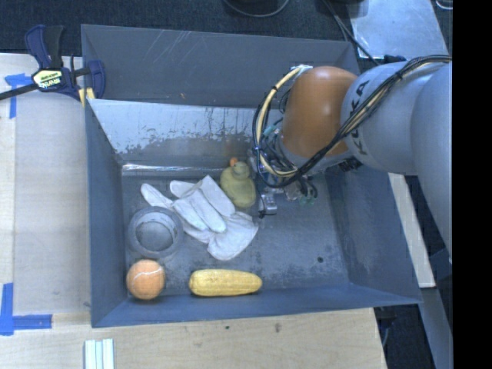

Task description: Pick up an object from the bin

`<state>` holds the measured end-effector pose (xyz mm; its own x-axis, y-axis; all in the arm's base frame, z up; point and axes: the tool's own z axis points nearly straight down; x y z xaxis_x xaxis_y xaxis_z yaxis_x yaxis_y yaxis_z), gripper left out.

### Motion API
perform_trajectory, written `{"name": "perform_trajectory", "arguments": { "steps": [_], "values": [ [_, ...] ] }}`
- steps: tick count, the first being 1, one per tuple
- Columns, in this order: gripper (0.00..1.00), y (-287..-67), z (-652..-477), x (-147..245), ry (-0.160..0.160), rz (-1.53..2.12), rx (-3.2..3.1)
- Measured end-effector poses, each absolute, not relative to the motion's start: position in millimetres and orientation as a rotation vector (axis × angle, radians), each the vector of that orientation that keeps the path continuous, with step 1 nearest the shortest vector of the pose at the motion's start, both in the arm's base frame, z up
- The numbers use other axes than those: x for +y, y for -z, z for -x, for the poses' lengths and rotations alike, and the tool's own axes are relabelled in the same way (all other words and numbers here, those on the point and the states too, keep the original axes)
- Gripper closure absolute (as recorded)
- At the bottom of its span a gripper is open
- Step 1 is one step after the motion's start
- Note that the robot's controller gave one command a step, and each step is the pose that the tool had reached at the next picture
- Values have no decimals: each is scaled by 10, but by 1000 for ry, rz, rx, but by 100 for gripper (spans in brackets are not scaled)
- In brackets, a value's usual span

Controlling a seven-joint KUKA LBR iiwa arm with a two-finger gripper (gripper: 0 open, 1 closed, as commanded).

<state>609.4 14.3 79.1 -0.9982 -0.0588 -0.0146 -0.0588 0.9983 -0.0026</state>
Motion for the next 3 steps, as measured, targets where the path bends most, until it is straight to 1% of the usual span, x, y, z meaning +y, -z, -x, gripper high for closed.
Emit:
{"name": "perform_trajectory", "arguments": {
  "steps": [2,3],
  "values": [
    [0,-743,-6167,230,12,376,3095],
    [0,-735,-6186,268,13,372,3092]
  ]
}}
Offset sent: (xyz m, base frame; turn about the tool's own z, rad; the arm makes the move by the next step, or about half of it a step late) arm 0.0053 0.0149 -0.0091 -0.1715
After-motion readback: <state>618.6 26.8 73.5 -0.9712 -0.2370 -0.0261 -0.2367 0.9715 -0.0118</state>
